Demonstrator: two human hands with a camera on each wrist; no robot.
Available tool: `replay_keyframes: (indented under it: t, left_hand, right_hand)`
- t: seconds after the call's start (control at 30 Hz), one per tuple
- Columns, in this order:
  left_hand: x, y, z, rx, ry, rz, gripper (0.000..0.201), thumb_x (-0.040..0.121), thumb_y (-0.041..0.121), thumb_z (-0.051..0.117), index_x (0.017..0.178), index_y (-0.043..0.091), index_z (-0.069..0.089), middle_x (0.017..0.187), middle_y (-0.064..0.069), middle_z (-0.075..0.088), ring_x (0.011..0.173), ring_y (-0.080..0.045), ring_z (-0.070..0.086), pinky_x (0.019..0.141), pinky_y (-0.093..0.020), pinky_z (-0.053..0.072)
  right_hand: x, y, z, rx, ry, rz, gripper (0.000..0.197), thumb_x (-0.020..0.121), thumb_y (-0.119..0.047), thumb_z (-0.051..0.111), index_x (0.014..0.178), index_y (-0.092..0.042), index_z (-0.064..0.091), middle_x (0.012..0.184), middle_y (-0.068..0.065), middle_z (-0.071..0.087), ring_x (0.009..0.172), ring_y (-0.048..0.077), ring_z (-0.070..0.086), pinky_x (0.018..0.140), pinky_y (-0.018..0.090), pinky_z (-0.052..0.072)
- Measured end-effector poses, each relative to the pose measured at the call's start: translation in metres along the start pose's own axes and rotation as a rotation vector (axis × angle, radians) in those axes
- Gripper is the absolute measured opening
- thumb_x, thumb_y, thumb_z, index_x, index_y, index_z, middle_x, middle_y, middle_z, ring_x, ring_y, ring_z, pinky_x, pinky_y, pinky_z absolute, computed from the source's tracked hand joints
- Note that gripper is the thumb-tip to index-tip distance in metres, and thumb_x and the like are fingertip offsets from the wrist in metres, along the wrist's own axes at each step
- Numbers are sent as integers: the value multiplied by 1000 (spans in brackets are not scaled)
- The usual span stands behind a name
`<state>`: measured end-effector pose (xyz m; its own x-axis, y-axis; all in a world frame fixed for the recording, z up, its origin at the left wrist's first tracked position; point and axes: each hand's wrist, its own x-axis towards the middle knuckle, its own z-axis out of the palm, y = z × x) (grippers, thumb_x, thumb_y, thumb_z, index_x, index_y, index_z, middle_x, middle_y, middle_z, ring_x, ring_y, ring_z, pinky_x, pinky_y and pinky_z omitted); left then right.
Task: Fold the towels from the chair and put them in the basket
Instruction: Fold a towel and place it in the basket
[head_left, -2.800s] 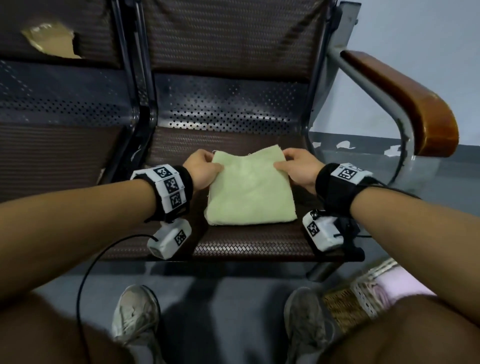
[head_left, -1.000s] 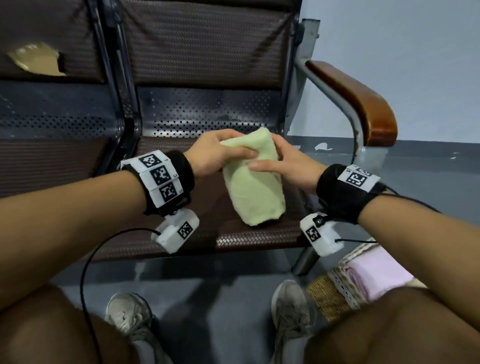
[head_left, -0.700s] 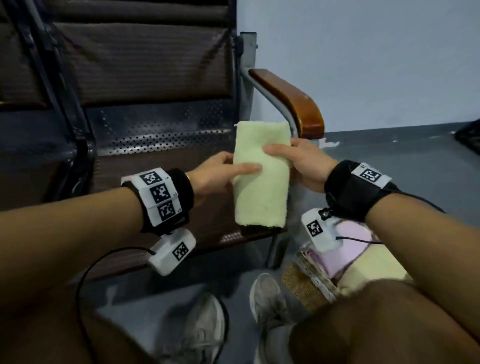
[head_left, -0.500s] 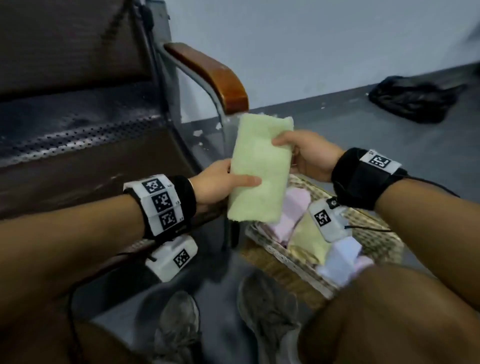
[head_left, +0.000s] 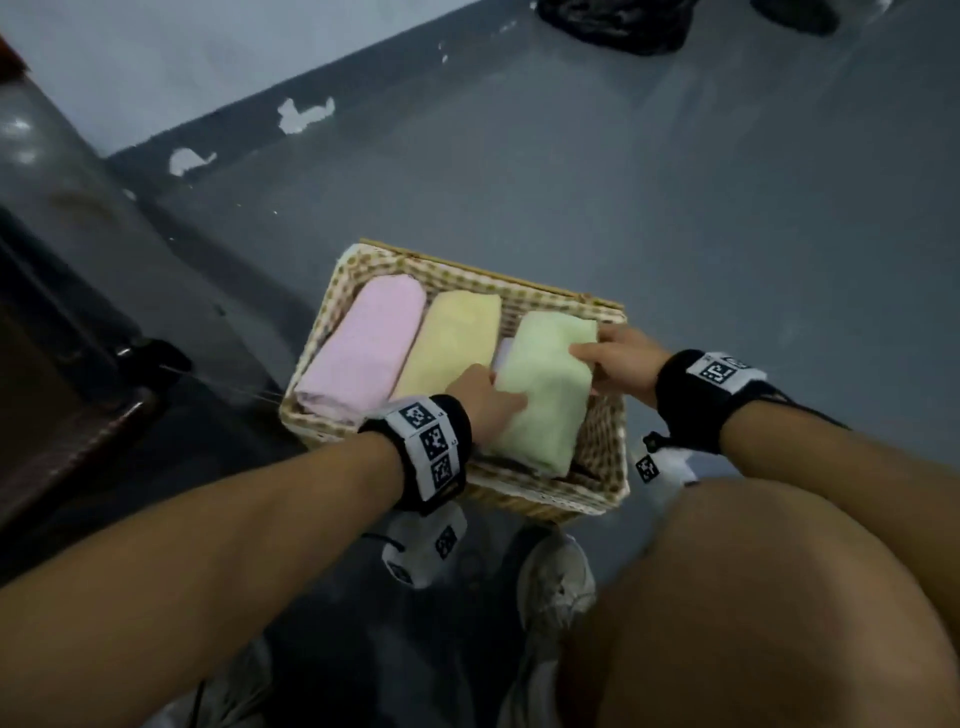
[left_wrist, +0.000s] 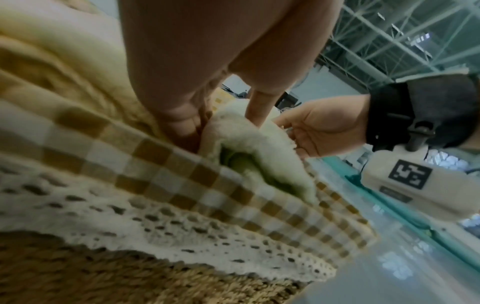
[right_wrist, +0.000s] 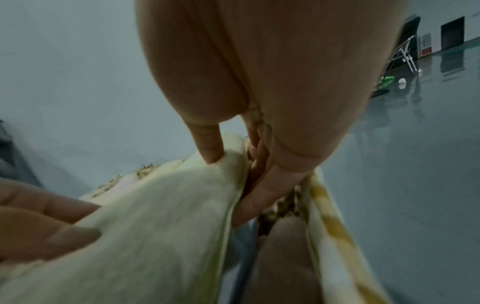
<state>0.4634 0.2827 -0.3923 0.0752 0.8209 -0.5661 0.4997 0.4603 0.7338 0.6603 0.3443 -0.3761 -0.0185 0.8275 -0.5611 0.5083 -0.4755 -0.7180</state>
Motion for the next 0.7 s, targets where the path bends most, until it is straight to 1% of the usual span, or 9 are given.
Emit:
replay_keyframes:
  t: [0.07, 0.13, 0.23, 0.3, 0.33, 0.47, 0.53, 0.6, 0.7]
  left_hand:
    - [12, -4, 11, 115, 11, -47, 46, 92, 34, 64, 126, 5, 55, 118, -12, 62, 104, -32, 61, 78, -35, 49]
    - [19, -1, 12, 209, -11, -87, 33, 91, 33, 62, 111, 6, 61, 102, -9, 65, 90, -29, 63, 75, -36, 53]
    - [30, 17, -11, 213, -53, -90, 28, 88, 35, 59, 86, 7, 63, 79, -10, 64, 74, -29, 64, 65, -37, 57]
    - [41, 34, -41, 41, -60, -66, 27, 91, 29, 57, 79, 6, 63, 73, -12, 66, 64, -27, 63, 52, -31, 52]
    - [48, 42, -59, -15, 8, -36, 24, 93, 24, 56, 82, 5, 65, 77, -12, 69, 64, -25, 64, 50, -27, 49]
    - [84, 51, -139, 118, 496, 63, 27, 91, 20, 53, 94, -3, 66, 96, -21, 67, 95, -38, 65, 66, -37, 43]
    - [106, 43, -172, 203, 622, -1, 27, 92, 19, 49, 96, -3, 64, 103, -27, 64, 100, -42, 62, 73, -39, 42]
    - [131, 32, -190, 350, 545, -104, 27, 97, 12, 44, 107, -7, 61, 111, -28, 61, 101, -41, 60, 81, -42, 44]
    - [162, 18, -193, 402, 372, -132, 29, 104, -1, 34, 121, -11, 55, 132, -32, 53, 121, -42, 53, 99, -43, 38]
  right_hand:
    - [13, 13, 7, -89, 19, 18, 34, 96, -23, 62, 121, 0, 61, 121, 22, 66, 107, 35, 66, 93, 51, 56]
    - [22, 13, 13, -246, 30, 10, 40, 96, -28, 62, 117, 6, 62, 116, 24, 66, 106, 37, 65, 94, 52, 54]
    - [31, -5, 5, -473, 13, -36, 36, 94, -37, 63, 76, -6, 64, 76, 10, 62, 71, 24, 61, 65, 35, 51]
    - [37, -16, -9, -362, 83, -68, 33, 90, -33, 64, 66, -11, 64, 64, 4, 66, 63, 23, 66, 59, 31, 55]
    - [41, -21, -18, -272, 140, -81, 29, 89, -31, 63, 70, -10, 69, 68, 5, 72, 66, 23, 71, 63, 31, 60]
    - [61, -30, -48, -266, 417, -97, 24, 91, -35, 60, 88, -13, 70, 97, 11, 74, 85, 28, 68, 78, 36, 54]
    - [76, -21, -52, -332, 395, 38, 43, 94, -45, 55, 108, -7, 68, 117, 16, 68, 100, 34, 64, 87, 40, 51]
    - [94, -11, -48, -283, 243, 219, 52, 96, -53, 48, 118, -9, 65, 125, 14, 64, 107, 33, 62, 96, 44, 50]
    - [112, -4, -44, -75, 54, 300, 34, 101, -35, 41, 92, -10, 63, 101, 15, 65, 91, 31, 62, 92, 43, 50]
